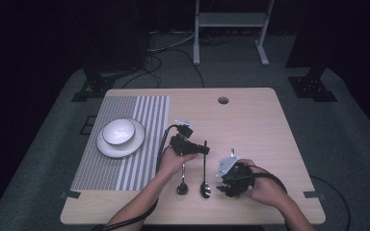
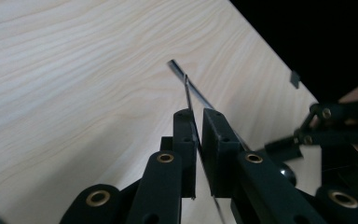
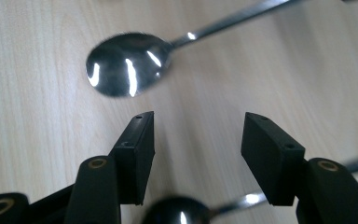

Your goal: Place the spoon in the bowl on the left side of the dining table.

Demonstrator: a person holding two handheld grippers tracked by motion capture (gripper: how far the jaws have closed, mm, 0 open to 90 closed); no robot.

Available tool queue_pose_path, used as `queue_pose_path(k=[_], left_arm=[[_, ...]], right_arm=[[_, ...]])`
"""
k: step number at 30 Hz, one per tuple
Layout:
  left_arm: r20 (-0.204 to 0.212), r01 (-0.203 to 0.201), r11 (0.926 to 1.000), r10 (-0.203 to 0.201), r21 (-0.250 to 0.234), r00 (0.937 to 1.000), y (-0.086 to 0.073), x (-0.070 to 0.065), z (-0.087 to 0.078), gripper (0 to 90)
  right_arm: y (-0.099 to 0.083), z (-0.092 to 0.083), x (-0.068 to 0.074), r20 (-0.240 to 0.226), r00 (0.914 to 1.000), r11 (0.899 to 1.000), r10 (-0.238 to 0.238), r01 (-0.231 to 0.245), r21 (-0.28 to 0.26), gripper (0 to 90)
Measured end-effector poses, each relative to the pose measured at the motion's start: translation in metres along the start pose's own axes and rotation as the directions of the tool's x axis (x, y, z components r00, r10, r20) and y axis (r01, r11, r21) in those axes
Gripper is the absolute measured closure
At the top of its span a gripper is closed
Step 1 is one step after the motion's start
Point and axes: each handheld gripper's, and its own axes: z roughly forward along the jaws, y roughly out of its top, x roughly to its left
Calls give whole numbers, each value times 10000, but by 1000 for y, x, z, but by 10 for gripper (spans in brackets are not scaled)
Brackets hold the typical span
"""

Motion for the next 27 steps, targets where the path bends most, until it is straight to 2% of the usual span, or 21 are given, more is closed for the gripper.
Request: queue_pose_path(k=[2, 4, 6, 7, 8, 9, 10, 12, 13, 14, 19, 20, 22, 25, 27], left_arm=[[118, -45, 10000, 46, -79, 9999, 2, -4, 0, 860], [243, -203, 9998, 204, -80, 9995, 5, -9, -1, 872], [242, -319, 9994, 321, -96, 9992, 6, -11, -1, 873], [341, -402, 9991, 405, -97, 9986, 7, -12, -2, 878], [409, -489, 9987, 494, -123, 9979, 9, -16, -2, 888], [409, -489, 9987, 494, -123, 9979, 9, -16, -2, 890], [429, -520, 9984, 529, -211, 9977, 11, -20, -2, 890], [330, -713, 9973, 718, -159, 9969, 13, -24, -3, 891], [309, -749, 9970, 755, -187, 9967, 15, -26, -3, 891], [339, -851, 9962, 857, -206, 9957, 17, -29, -4, 892], [287, -1004, 9946, 1012, -273, 9945, 22, -34, -7, 892], [247, -1053, 9940, 1060, -288, 9941, 23, -35, -8, 892], [191, -1111, 9933, 1118, -307, 9936, 25, -36, -10, 892], [83, -1180, 9924, 1184, -361, 9929, 29, -36, -16, 892], [53, -1193, 9921, 1196, -400, 9928, 30, -36, -17, 892]], right_arm=[[-9, -9, -4, 96, 9993, 9990, 359, -357, -264, 426], [-24, -20, -9, 223, 9949, 9935, 988, -973, -597, 407], [-28, -23, -11, 234, 9931, 9912, 1147, -1128, -698, 399], [-35, -26, -12, 231, 9893, 9862, 1438, -1413, -865, 393], [-45, -30, -14, 160, 9825, 9761, 1856, -1825, -1179, 383], [-45, -30, -14, 160, 9825, 9761, 1856, -1825, -1179, 383], [-48, -32, -14, 139, 9793, 9719, 2021, -1988, -1264, 379], [-60, -34, -16, -6, 9668, 9544, 2554, -2522, -1596, 374], [-60, -34, -16, -6, 9668, 9544, 2554, -2522, -1596, 374], [-66, -34, -16, -67, 9630, 9481, 2694, -2664, -1734, 369], [-72, -35, -16, -10, 9569, 9416, 2905, -2861, -1775, 359], [-76, -37, -16, -18, 9523, 9348, 3052, -2999, -1904, 355], [-78, -38, -16, -13, 9508, 9325, 3098, -3041, -1947, 351], [-84, -43, -18, 39, 9418, 9221, 3362, -3283, -2048, 332], [-85, -44, -18, 66, 9398, 9202, 3417, -3331, -2056, 330]])
